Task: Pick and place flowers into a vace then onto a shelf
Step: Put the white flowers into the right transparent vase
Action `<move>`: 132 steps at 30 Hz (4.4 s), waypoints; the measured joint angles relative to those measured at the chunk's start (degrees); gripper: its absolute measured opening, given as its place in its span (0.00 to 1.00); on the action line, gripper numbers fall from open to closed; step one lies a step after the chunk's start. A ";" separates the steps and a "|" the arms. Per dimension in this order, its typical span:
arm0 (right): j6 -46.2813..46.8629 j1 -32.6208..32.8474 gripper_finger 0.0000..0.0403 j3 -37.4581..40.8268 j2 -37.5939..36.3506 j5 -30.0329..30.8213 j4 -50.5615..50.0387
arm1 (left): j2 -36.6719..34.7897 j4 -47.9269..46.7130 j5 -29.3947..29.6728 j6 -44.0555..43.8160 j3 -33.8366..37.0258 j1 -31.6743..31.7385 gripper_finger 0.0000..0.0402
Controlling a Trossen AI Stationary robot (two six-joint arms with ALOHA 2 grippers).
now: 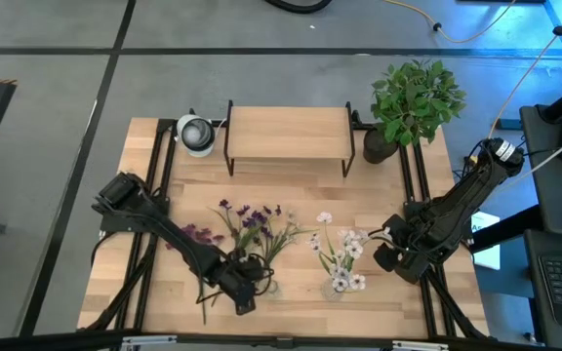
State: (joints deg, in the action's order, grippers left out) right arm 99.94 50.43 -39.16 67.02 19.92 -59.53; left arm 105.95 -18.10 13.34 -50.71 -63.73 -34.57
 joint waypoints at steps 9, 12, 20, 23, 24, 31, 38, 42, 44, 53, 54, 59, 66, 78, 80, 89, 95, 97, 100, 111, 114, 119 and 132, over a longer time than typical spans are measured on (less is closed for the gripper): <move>0.00 0.01 0.71 0.00 -0.02 0.02 -0.01 | 7.25 -10.49 0.53 2.59 -9.96 0.33 0.37; 0.00 -0.01 0.71 0.00 -0.02 0.04 -0.04 | 7.02 -13.93 0.92 1.65 -10.83 0.33 0.37; 0.00 0.01 0.71 0.00 -0.02 2.02 -0.15 | 7.46 -15.63 -1.40 -8.82 -10.44 0.26 0.37; 0.00 -0.02 0.71 0.00 -0.03 3.51 -0.15 | 8.16 -13.22 -2.49 -9.66 -10.41 0.33 0.37; 0.00 0.00 0.71 0.00 -0.04 3.65 -0.15 | 8.44 -12.88 -2.40 -10.13 -10.48 0.33 0.37; -0.02 0.01 0.71 0.00 -0.04 3.74 -0.37 | 8.85 -13.17 -3.85 -13.42 -10.60 0.58 0.37; -0.02 0.00 0.71 0.00 -0.04 3.73 -0.59 | 8.85 -15.58 -8.26 -18.02 -9.87 2.32 0.28; -0.02 -0.01 0.71 0.00 -0.04 3.72 -0.59 | 8.89 -16.09 -9.63 -17.76 -9.74 3.25 0.18; -0.02 0.00 0.71 0.00 -0.04 3.72 -0.59 | 8.91 -16.33 -10.15 -17.81 -9.71 3.71 0.14; -0.04 0.00 0.71 0.00 -0.04 3.72 -0.58 | 9.00 -17.11 -11.16 -16.58 -9.68 4.72 0.02; -0.04 0.01 0.71 0.00 -0.04 3.72 -0.58 | 9.00 -17.10 -11.10 -16.04 -9.68 4.72 0.02; -0.04 0.00 0.71 0.00 -0.04 3.69 -0.57 | 7.74 -17.92 -9.68 -14.79 -10.22 4.74 0.02; -0.07 0.01 0.71 0.00 -0.04 3.67 -0.62 | 1.75 -21.29 -3.88 -12.50 -10.92 5.89 0.01; -0.04 0.01 0.71 0.00 -0.04 3.63 -0.63 | -12.58 -28.82 9.67 -12.53 -11.01 6.17 0.01; -0.04 0.01 0.71 0.00 -0.04 3.65 -0.63 | -14.77 -29.29 12.51 -12.51 -11.01 6.16 0.01; 0.03 0.01 0.71 0.00 -0.04 3.65 -0.59 | -23.38 -28.15 24.83 -5.96 -11.03 6.19 0.01; 0.19 -0.01 0.71 -0.98 -0.14 3.34 -0.95 | -25.48 -20.24 30.70 5.40 -11.03 6.61 0.01; -0.05 0.01 0.71 -2.60 -0.71 3.37 -1.15 | -25.56 -16.42 30.85 9.77 -11.09 7.52 0.01; -2.77 -0.01 0.71 -6.18 -1.77 3.41 -2.05 | -25.53 -10.76 30.33 16.30 -11.08 9.10 0.01; -10.76 0.07 0.71 -26.23 -3.39 12.04 -13.47 | -25.53 7.12 18.13 33.87 -11.12 14.98 0.01; -17.05 0.07 0.71 -32.41 -3.37 14.05 -14.53 | -25.53 10.85 15.77 36.82 -11.12 15.95 0.01; -28.49 0.07 0.71 -42.66 -3.39 21.62 -15.33 | -25.53 15.24 10.14 39.95 -11.12 17.60 0.01; -74.44 -1.04 0.71 -48.66 -2.84 41.04 7.19 | -25.53 24.54 -0.28 46.01 -11.12 21.37 0.02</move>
State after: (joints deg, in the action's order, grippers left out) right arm 25.50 49.39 -87.82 64.19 60.97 -52.33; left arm 80.42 6.45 13.06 -4.70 -74.85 -13.20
